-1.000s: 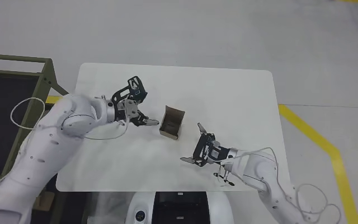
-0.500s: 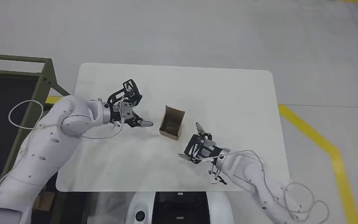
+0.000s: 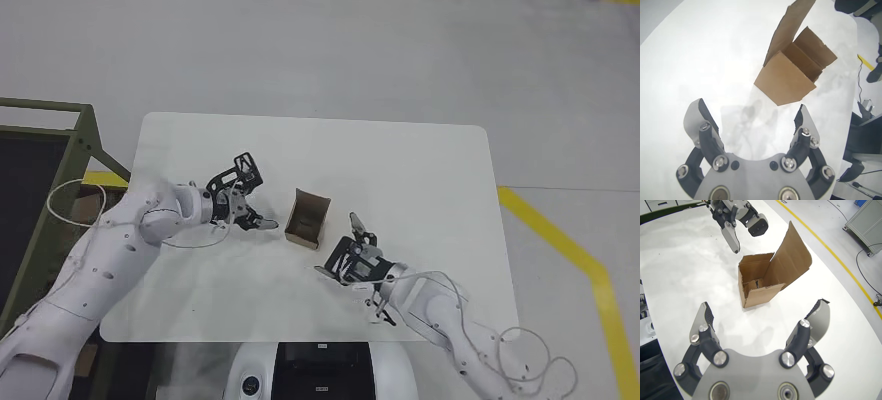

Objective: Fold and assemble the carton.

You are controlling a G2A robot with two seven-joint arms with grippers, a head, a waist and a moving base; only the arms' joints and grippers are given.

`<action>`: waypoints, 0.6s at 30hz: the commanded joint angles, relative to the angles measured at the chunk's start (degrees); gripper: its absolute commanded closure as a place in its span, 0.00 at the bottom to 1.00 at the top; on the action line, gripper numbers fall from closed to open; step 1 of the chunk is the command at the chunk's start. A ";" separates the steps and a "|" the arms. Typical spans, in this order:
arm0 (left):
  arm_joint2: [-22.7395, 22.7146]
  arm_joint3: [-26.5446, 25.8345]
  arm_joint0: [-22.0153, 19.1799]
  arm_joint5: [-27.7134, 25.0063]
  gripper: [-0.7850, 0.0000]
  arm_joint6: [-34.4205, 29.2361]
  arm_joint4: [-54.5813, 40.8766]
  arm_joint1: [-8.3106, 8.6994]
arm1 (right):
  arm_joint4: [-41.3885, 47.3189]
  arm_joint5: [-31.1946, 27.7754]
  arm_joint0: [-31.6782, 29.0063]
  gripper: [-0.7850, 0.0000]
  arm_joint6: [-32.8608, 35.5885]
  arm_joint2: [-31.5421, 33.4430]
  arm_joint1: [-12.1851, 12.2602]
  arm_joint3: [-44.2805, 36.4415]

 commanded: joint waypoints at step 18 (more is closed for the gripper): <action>3.40 -1.22 0.63 3.13 0.00 3.43 8.58 -1.91 | -3.13 -1.05 -1.68 0.00 4.18 1.64 0.16 -1.26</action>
